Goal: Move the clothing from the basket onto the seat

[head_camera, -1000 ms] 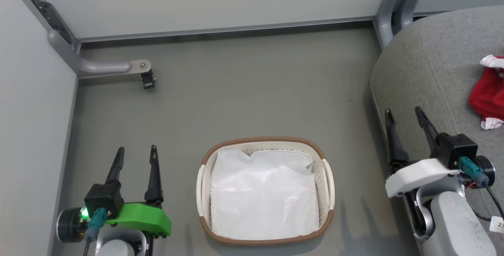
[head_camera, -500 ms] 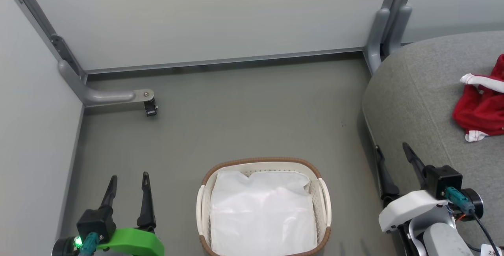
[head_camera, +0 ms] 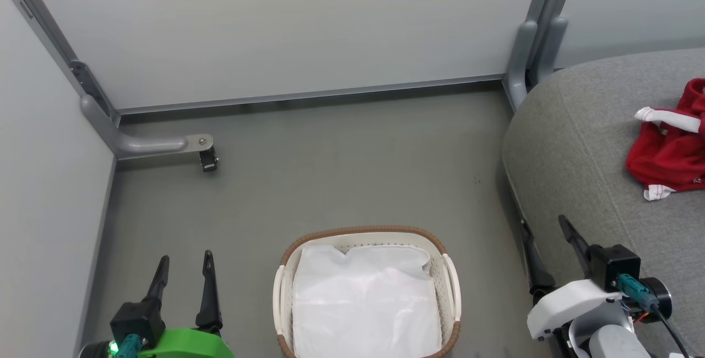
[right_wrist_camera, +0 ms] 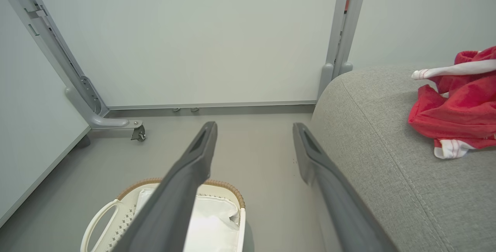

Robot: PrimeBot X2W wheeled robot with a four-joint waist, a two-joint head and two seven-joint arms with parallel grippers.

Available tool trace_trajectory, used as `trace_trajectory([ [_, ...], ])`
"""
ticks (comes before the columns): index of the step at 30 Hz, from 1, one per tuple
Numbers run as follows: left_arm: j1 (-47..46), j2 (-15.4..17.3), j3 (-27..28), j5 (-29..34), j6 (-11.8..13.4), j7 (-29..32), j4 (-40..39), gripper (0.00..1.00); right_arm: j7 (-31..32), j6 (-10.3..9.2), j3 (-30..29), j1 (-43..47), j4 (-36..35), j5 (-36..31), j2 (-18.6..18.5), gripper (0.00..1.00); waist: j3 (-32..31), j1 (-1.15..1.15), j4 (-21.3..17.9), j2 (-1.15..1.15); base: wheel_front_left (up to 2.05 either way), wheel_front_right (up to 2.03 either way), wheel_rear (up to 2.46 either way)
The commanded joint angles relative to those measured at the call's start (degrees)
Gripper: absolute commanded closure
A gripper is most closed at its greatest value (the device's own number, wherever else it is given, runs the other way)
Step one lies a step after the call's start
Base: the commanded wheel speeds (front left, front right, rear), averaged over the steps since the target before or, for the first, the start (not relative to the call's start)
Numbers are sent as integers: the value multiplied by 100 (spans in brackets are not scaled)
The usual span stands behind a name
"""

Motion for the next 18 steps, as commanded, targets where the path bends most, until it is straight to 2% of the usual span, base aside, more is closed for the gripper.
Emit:
trace_trajectory([
  [1, 35, 15, -11, -53, 4, 3, 28, 0, -2, -8, 17, 29, 9, -7, -13, 0, 4, 0, 2, 0, 0, 0, 0],
  [2, 32, 15, -14, -65, -23, 3, 39, 0, -1, -8, 24, 28, 4, -5, -12, 0, 5, 0, 3, 0, 0, 0, 0],
  [3, 0, -1, -10, -23, -7, 0, 24, 100, 0, 0, 20, 0, -2, 2, 2, 100, 5, 0, 2, 0, 0, 0, 0],
  [7, 18, -25, -7, -28, -6, 9, 224, 100, 12, 0, 17, 93, 184, 14, 54, 100, 4, 0, 2, 0, 0, 0, 0],
  [18, -105, -20, 144, -1223, -66, 342, 159, 100, 351, -1, -121, 67, 61, 1250, 46, 100, -7, 0, -6, 0, 0, 0, 0],
])
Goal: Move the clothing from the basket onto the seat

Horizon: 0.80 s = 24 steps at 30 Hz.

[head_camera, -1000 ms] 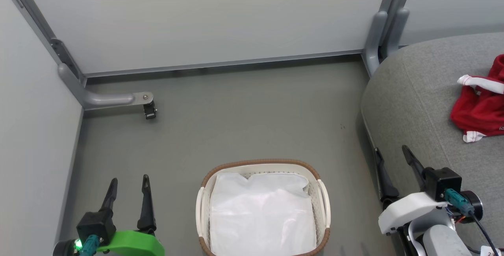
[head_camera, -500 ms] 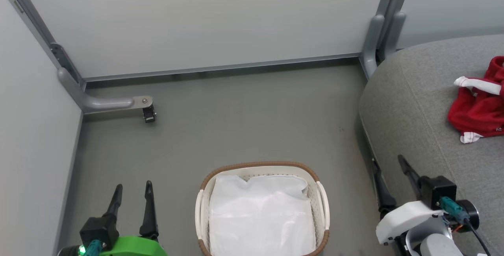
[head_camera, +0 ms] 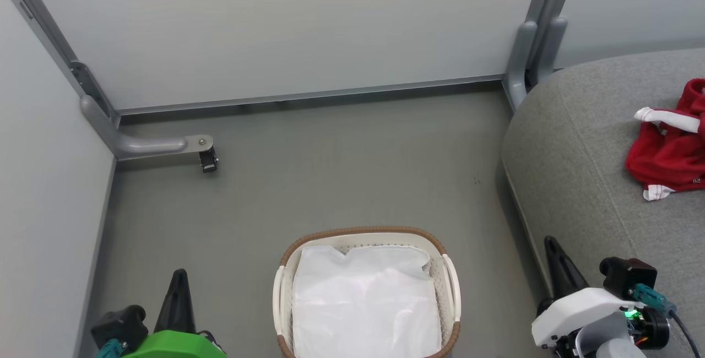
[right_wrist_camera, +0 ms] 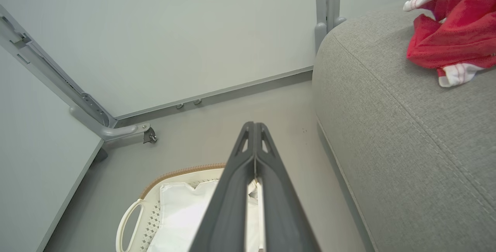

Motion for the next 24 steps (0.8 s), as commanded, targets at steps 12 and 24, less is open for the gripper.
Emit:
trace_trajectory([
  [12, -231, 20, 174, -1375, -98, 342, -217, 100, 346, -1, -139, -86, -270, 1430, -30, 100, -13, 0, -9, 0, 0, 0, 0],
  [24, -323, 26, 286, -2355, -147, 605, -286, 100, 606, -2, -235, -95, -384, 2445, -37, 100, -24, 0, -17, 0, 0, 0, 0],
])
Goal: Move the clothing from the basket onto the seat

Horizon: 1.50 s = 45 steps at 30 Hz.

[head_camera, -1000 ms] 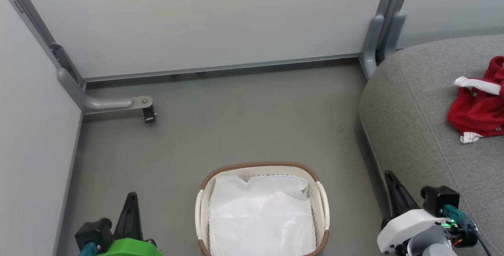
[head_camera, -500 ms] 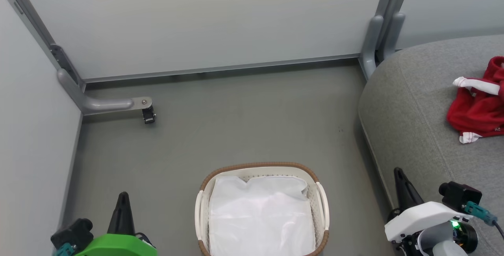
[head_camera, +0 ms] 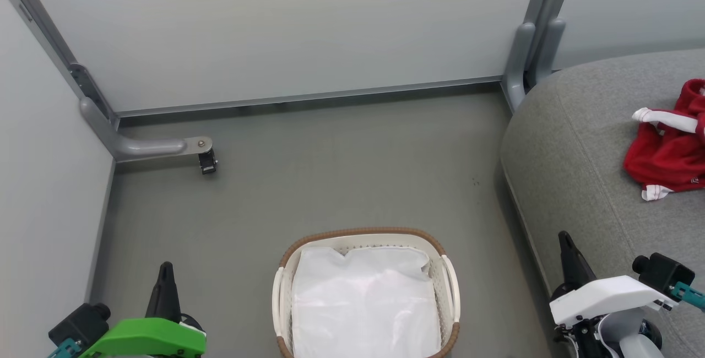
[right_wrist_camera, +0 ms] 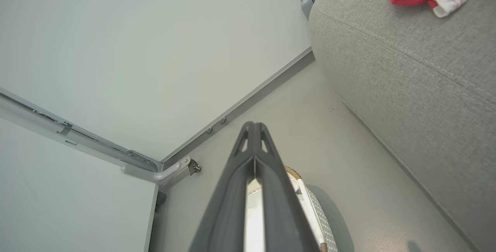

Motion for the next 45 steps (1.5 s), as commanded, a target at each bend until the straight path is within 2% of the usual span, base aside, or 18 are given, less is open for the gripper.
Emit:
trace_trajectory([
  [1, -193, 25, 41, -208, -29, 43, -99, 100, 50, -2, -43, -91, -109, 204, -33, 100, -1, 0, -1, 0, 0, 0, 0],
  [19, -315, 33, 195, -1524, -97, 399, -189, 100, 406, -3, -172, -106, -258, 1565, -43, 100, -20, 0, -14, 0, 0, 0, 0],
  [45, -431, 43, 363, -2976, -168, 790, -281, 100, 793, -4, -315, -122, -421, 3072, -52, 100, -45, 0, -32, 0, 0, 0, 0],
])
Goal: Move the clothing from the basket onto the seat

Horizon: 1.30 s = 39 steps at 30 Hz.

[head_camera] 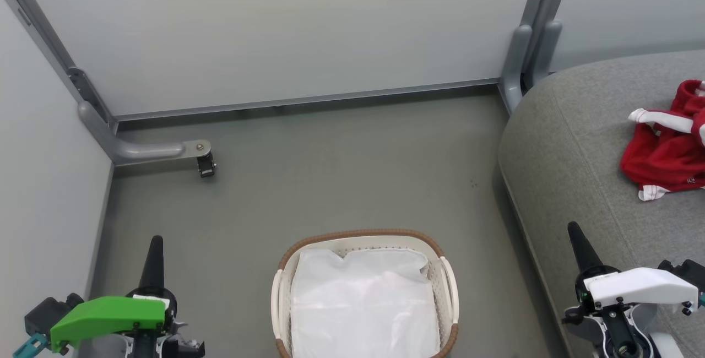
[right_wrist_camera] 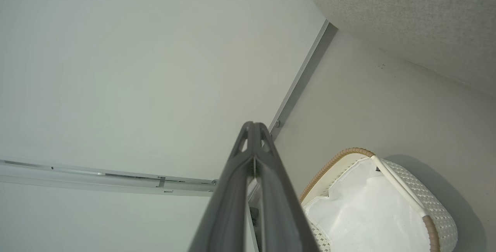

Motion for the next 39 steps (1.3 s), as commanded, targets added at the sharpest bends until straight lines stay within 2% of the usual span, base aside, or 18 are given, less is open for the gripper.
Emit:
trace_trajectory([
  [1, -104, 36, 45, -152, -29, 36, -50, 100, 34, -3, -26, -103, -72, 147, -32, 100, -1, 0, -1, -1, 0, 0, 0],
  [39, -262, 47, 235, -1811, -114, 488, -158, 100, 481, -4, -189, -96, -250, 1875, -45, 100, -39, 0, -28, -1, 0, 0, 0],
])
